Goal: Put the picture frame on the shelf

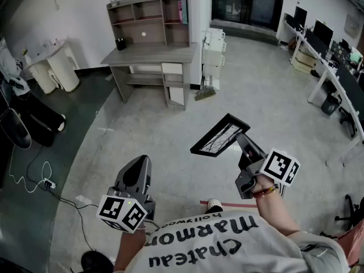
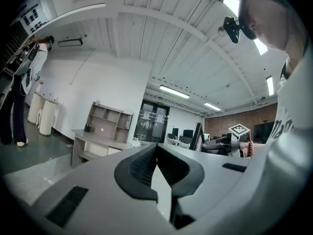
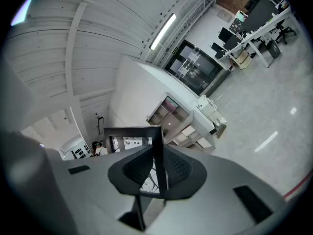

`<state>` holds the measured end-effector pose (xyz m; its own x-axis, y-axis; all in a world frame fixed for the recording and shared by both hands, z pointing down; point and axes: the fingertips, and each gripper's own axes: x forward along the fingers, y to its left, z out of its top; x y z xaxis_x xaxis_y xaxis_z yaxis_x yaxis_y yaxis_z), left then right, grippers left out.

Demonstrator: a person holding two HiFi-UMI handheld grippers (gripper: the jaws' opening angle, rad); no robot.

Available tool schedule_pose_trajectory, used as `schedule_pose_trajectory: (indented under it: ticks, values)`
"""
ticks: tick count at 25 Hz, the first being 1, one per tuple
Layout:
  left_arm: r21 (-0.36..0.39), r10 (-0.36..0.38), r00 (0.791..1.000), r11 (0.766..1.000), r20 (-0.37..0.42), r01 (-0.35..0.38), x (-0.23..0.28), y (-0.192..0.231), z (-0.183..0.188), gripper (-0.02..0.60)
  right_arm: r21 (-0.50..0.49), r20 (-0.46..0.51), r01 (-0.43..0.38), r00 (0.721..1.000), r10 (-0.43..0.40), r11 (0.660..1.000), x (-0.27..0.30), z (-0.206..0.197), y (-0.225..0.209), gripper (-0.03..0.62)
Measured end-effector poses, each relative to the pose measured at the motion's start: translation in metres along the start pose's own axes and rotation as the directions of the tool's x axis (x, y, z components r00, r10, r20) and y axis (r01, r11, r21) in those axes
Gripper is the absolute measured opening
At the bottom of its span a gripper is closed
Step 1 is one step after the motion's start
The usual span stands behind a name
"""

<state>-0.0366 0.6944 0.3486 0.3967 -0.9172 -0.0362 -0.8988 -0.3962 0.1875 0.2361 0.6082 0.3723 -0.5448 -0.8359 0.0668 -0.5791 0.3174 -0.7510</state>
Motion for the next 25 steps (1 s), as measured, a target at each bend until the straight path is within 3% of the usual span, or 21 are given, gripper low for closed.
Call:
schedule_pose_trajectory:
  ticks: [15,25]
  values:
    - [-0.031,0.023,1.0,0.999,0.01,-0.023,-0.001,0.006,-0.005,0.017,-0.007,-0.013,0.004,1.0,-0.004,1.0,0.009,-0.001,-0.008,0.072]
    - [-0.057,0.045,0.999,0.997,-0.01,-0.046,0.053,0.051,-0.006,0.017,0.055,-0.034,-0.014,0.999,0.016,0.998,0.084,0.015,-0.026,0.072]
